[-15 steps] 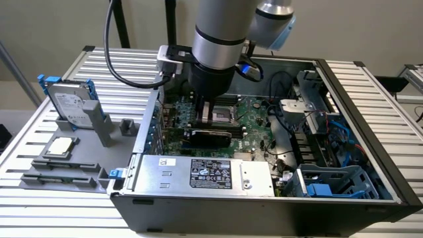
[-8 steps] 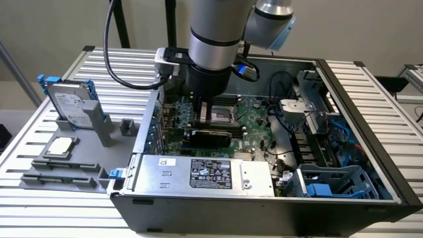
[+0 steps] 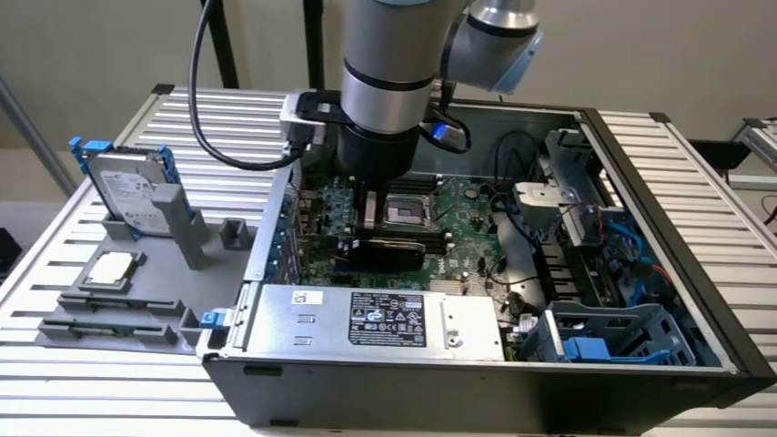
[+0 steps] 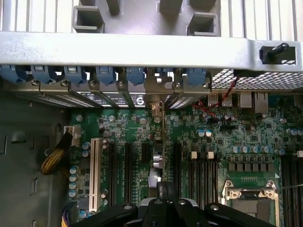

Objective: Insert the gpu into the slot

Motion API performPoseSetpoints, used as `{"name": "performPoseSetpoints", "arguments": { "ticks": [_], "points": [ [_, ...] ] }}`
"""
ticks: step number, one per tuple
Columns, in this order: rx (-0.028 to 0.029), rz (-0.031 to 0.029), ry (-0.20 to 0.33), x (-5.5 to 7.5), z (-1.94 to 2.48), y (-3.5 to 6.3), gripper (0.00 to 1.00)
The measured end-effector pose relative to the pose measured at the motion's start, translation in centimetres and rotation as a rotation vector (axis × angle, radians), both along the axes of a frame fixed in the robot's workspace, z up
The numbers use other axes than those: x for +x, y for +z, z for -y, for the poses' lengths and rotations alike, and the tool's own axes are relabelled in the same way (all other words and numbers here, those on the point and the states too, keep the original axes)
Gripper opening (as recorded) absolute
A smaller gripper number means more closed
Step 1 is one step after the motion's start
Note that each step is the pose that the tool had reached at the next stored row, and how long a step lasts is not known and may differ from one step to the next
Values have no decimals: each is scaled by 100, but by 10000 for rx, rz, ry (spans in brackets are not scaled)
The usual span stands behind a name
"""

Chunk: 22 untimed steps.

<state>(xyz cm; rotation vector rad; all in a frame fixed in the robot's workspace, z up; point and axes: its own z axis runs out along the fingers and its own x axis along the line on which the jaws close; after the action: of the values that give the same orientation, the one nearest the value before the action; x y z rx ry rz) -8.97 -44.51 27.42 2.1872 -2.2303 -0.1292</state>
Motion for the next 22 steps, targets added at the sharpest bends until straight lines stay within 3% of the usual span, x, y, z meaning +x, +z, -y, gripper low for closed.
{"name": "performPoseSetpoints", "arguments": {
  "ticks": [8, 14, 22],
  "points": [
    [-10, 115, 3, -18, 0, -56, 11],
    [-14, 145, 2, -35, 0, -67, 11],
    [-18, 133, 2, -39, 0, 177, 11]
  ]
}}
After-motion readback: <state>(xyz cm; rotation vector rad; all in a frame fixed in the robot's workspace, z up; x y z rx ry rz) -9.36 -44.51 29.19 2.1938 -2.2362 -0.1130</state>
